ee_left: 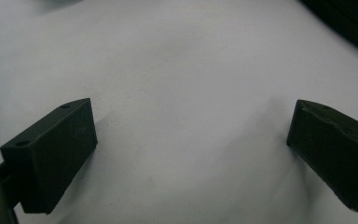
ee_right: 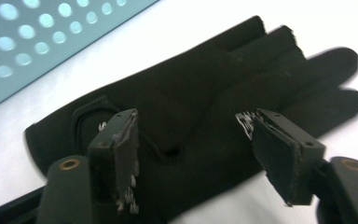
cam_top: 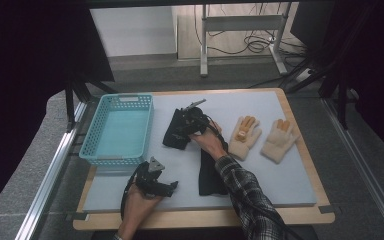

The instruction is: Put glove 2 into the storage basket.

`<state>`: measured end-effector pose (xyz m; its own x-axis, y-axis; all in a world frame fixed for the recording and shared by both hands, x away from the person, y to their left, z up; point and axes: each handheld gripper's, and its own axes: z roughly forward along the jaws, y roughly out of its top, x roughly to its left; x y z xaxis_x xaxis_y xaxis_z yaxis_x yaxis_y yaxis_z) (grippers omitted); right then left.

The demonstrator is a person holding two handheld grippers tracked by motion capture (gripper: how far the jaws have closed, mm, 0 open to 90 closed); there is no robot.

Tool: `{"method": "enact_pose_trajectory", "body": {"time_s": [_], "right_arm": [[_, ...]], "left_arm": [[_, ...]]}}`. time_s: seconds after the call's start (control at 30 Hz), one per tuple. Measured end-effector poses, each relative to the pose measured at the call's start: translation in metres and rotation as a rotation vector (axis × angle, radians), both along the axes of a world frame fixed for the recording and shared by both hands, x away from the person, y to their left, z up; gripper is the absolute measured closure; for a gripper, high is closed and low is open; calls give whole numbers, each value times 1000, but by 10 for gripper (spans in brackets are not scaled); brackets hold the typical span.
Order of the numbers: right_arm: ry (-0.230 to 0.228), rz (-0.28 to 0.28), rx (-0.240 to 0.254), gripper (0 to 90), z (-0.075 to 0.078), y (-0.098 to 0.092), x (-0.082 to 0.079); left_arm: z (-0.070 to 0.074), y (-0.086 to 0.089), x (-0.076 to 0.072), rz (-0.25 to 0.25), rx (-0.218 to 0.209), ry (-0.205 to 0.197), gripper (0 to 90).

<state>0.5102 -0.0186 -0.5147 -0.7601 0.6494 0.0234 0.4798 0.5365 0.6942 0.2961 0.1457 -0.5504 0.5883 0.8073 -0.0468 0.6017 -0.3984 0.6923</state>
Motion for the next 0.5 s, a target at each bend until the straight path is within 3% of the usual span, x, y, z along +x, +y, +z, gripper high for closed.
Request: {"method": "enact_pose_trajectory", "body": {"time_s": [0.1, 0.17, 0.23, 0.27, 0.37, 0.5], "right_arm": [[3, -6, -8, 292, -5, 9, 5], [0, -29, -46, 296, -10, 15, 12], [10, -30, -42, 318, -12, 16, 13], [33, -40, -31, 350, -13, 15, 15], [33, -53, -16, 510, -13, 15, 14], [29, -71, -33, 613, -12, 16, 12]], "left_arm": [[0, 0, 0, 1, -3, 0, 14], [0, 0, 0, 1, -2, 1, 14], [0, 0, 0, 0, -1, 0, 14], [0, 0, 0, 1, -1, 1, 14], [0, 0, 0, 0, -1, 0, 15], [0, 0, 0, 0, -1, 0, 15]]}}
